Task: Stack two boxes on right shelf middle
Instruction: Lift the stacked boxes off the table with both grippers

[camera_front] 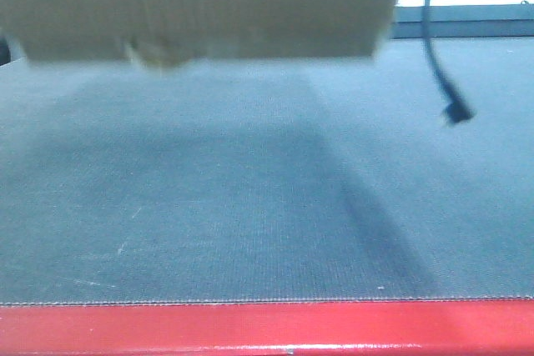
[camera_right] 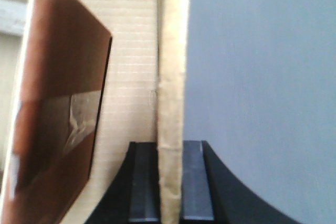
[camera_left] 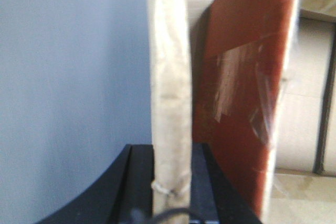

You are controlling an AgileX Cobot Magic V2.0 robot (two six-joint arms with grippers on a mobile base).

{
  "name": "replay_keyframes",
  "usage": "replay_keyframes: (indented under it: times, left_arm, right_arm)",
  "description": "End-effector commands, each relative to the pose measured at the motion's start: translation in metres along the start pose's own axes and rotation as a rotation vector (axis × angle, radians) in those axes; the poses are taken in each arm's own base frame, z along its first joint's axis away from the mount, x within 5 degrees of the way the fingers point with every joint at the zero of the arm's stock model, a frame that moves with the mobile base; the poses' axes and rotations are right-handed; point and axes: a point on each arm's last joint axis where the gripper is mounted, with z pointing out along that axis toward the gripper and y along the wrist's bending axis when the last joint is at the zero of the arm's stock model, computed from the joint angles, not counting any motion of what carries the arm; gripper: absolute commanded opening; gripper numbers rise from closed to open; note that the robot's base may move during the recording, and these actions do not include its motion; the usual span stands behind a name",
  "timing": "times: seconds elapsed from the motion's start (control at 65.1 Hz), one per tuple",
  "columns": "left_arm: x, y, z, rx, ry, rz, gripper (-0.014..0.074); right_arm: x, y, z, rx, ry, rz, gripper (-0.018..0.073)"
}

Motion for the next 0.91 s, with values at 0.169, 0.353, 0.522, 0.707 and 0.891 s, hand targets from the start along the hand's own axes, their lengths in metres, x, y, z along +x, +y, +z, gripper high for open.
replay_keyframes:
  times: [0.169,0.353,0.522,0.707,0.891]
  left_arm:
    - [-0.036,-0.002,-0.023,0.037,-0.143,-0.016,-0.0111]
    - [-0.037,-0.005,-0.017,0.037,-0.127,-0.006,-0.0111]
    - [-0.037,-0.005,-0.014,0.036,-0.123,-0.006,-0.0111]
    - [-0.036,-0.007,-0.008,0.048,-0.106,-0.020,-0.0111]
    - [-0.036,-0.007,-0.008,0.048,-0.106,-0.020,-0.0111]
  right_arm:
    - [-0.018,-0.004,-0.016,-0.001,-0.138,0.007,-0.0154]
    - [-0.020,-0.011,-0.029,0.003,-0.146,0.053,-0.0154]
    - [-0.018,-0.018,-0.042,0.003,-0.167,0.057,-0.0154]
    - [-0.017,-0.018,-0.043,-0.004,-0.175,0.052,-0.0154]
    - [-0.016,-0.019,-0.041,0.005,-0.162,0.051,-0.0154]
